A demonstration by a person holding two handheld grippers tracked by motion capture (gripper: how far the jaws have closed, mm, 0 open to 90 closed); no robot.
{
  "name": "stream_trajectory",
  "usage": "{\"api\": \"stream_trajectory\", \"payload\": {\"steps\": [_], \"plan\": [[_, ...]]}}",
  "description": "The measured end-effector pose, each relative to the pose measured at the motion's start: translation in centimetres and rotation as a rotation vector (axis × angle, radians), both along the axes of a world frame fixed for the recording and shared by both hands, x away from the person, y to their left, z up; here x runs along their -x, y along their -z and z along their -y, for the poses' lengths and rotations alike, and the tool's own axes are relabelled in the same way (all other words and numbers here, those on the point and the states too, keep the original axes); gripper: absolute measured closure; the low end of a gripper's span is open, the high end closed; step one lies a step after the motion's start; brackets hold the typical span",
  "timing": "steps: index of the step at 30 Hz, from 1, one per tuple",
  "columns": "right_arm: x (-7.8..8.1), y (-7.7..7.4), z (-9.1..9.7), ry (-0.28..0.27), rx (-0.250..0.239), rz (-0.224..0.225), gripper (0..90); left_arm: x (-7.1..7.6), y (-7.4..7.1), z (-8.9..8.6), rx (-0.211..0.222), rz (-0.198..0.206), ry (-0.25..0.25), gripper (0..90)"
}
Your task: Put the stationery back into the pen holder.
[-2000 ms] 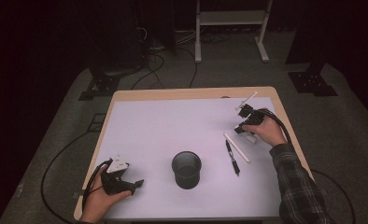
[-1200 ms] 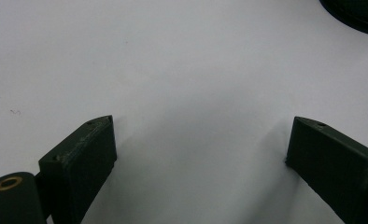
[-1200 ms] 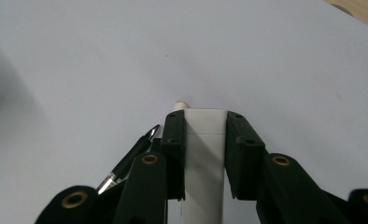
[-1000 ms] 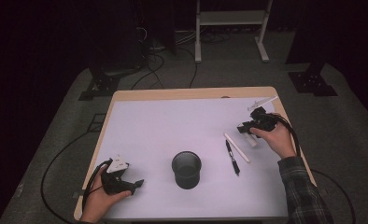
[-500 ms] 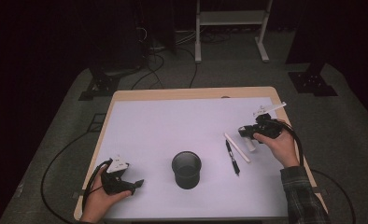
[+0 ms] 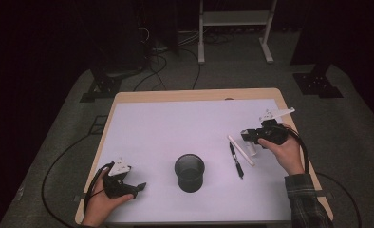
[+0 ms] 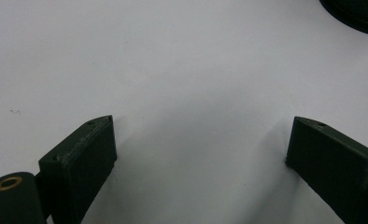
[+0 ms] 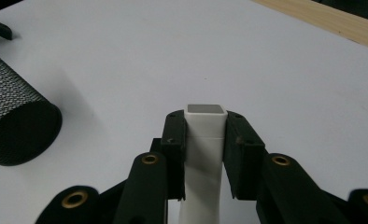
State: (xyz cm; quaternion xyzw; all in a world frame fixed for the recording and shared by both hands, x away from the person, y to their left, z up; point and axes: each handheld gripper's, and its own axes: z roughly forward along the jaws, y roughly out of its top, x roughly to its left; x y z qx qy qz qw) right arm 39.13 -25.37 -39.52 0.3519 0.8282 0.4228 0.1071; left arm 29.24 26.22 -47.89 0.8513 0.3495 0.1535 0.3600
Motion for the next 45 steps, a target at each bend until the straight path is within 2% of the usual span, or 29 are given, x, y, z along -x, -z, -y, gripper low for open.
{"api": "stream_trajectory", "payload": {"steps": [10, 16, 25, 45], "plan": [[0.9, -1.0, -0.8, -0.050, -0.058, 0.023, 70.5, 0.0, 0.0, 0.0, 0.003, 0.000, -0.002, 7.6], [1.4, -1.4, -1.4, -0.086, -0.095, 0.021, 70.5, 0.0, 0.0, 0.0, 0.003, 0.000, -0.002, 7.6], [2.1, -2.1, -2.6, -0.123, -0.094, 0.041, 70.4, 0.0, 0.0, 0.0, 0.002, -0.002, -0.002, 7.6], [3.7, -3.8, -5.1, -0.197, -0.126, 0.091, 70.4, 0.0, 0.0, 0.0, 0.001, -0.004, -0.001, 7.6]]}}
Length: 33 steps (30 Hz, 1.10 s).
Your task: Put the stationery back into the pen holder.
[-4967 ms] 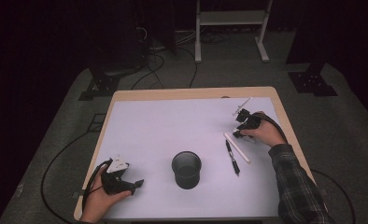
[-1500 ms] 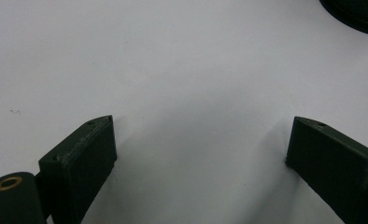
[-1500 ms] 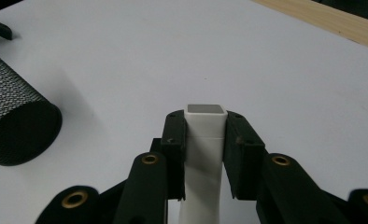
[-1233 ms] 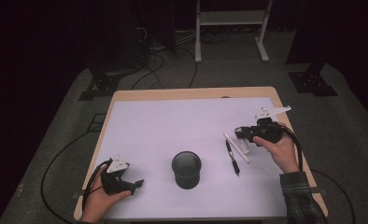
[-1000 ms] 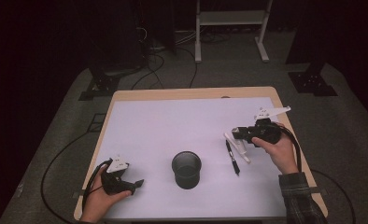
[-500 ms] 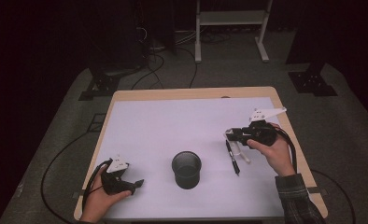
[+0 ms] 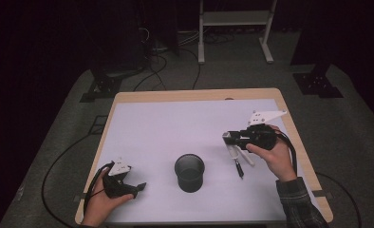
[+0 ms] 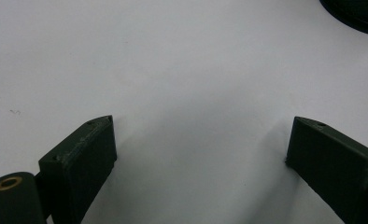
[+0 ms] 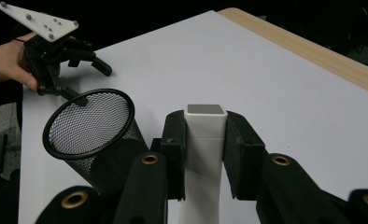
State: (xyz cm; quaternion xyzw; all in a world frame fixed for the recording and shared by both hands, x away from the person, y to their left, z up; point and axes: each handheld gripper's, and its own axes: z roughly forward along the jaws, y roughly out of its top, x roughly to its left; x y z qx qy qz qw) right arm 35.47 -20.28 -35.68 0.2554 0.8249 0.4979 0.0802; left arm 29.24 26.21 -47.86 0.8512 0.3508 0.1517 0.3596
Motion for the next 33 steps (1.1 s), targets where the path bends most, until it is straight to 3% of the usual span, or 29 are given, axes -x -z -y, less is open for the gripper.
{"api": "stream_trajectory", "payload": {"steps": [33], "plan": [[1.3, -1.8, -5.0, -0.145, -0.027, 0.044, 70.4, 0.0, 0.0, 0.0, 0.001, -0.001, -0.001, 7.6]]}}
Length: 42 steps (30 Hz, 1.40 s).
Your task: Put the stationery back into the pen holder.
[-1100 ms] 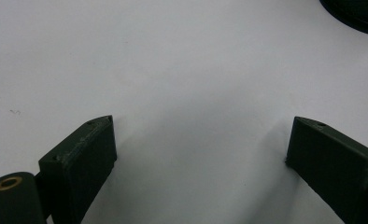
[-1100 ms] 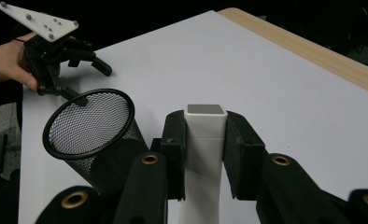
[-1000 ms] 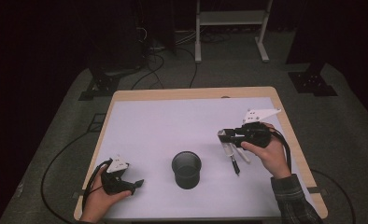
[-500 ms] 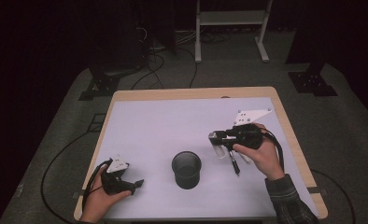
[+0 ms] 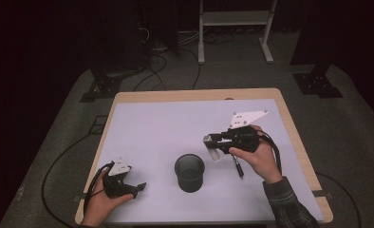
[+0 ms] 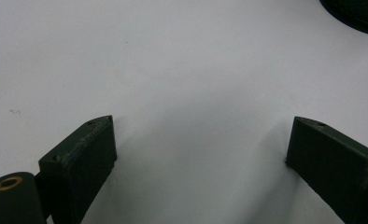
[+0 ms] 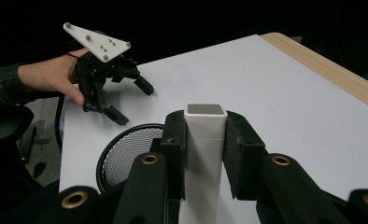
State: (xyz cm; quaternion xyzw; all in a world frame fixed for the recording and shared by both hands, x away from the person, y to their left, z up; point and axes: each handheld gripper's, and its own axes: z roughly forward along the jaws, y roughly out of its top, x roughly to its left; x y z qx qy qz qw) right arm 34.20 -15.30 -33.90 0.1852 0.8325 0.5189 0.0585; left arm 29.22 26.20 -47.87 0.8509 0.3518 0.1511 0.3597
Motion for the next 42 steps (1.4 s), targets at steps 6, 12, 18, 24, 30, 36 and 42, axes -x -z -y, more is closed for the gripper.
{"api": "stream_trajectory", "payload": {"steps": [6, 12, 18, 24, 30, 36, 42], "plan": [[0.0, 0.0, -0.8, -0.014, -0.006, 0.002, 70.4, 0.0, 0.0, 0.0, 0.001, -0.001, -0.001, 7.6], [0.1, -0.1, -1.6, -0.031, -0.015, 0.003, 70.4, 0.0, 0.0, 0.0, 0.001, 0.000, -0.001, 7.6], [0.2, -0.2, -2.4, -0.053, -0.023, 0.004, 70.4, 0.0, 0.0, 0.0, 0.001, -0.001, -0.001, 7.6], [0.3, -0.3, -3.2, -0.080, -0.030, 0.002, 70.3, 0.0, 0.0, 0.0, 0.001, -0.001, -0.001, 7.6], [0.4, -0.1, -3.8, -0.097, -0.027, 0.002, 70.3, 0.0, 0.0, 0.0, 0.001, -0.001, -0.001, 7.6], [0.5, 0.1, -4.2, -0.104, -0.018, -0.005, 70.3, 0.0, 0.0, 0.0, 0.001, -0.001, 0.000, 7.6], [0.4, 0.6, -4.5, -0.105, -0.005, -0.011, 70.3, 0.0, 0.0, 0.0, 0.001, 0.000, -0.001, 7.6]]}}
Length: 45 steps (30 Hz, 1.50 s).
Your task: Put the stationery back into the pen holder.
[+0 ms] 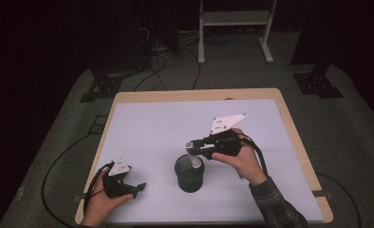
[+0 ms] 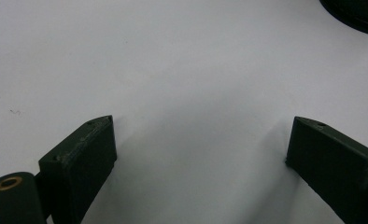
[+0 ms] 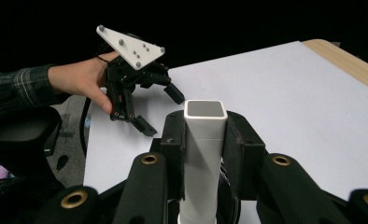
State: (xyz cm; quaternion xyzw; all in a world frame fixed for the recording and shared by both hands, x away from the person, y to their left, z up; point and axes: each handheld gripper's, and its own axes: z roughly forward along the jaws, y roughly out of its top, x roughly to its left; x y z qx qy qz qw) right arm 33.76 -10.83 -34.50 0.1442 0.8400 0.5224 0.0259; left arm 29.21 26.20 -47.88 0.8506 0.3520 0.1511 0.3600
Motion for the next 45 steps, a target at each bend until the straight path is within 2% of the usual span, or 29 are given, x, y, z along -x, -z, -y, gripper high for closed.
{"api": "stream_trajectory", "payload": {"steps": [26, 45], "plan": [[0.1, 3.5, -0.9, -0.010, 0.076, -0.042, 70.1, 0.0, 0.0, 0.0, -0.005, 0.001, 0.003, 7.6], [0.1, 5.4, -2.5, -0.030, 0.136, -0.055, 69.8, 0.0, 0.0, 0.0, -0.003, 0.003, 0.002, 7.6]]}}
